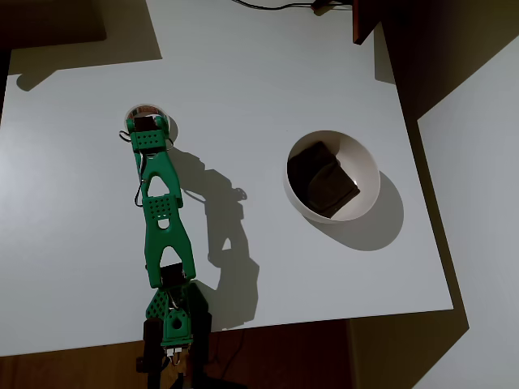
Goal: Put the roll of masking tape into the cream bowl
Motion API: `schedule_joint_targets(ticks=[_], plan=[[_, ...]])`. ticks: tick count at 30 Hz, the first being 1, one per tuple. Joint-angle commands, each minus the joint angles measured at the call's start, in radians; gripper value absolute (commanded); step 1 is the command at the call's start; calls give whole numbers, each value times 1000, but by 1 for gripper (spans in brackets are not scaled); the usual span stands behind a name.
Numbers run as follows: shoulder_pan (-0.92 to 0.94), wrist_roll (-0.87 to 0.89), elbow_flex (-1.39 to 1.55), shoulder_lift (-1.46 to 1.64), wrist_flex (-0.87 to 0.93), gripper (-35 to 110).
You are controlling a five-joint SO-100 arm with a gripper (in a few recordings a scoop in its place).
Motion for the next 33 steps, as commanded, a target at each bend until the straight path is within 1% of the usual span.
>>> schedule_joint_targets(ticks=[1, 2, 7, 8, 22, 33], plan=[[-12, 21, -61, 20, 12, 12], [-14, 21, -61, 17, 11, 11], [-20, 28, -61, 8, 3, -7], [-20, 31, -61, 8, 2, -8], [-35, 38, -61, 23, -8, -8], [-5, 83, -61, 239, 26, -8]])
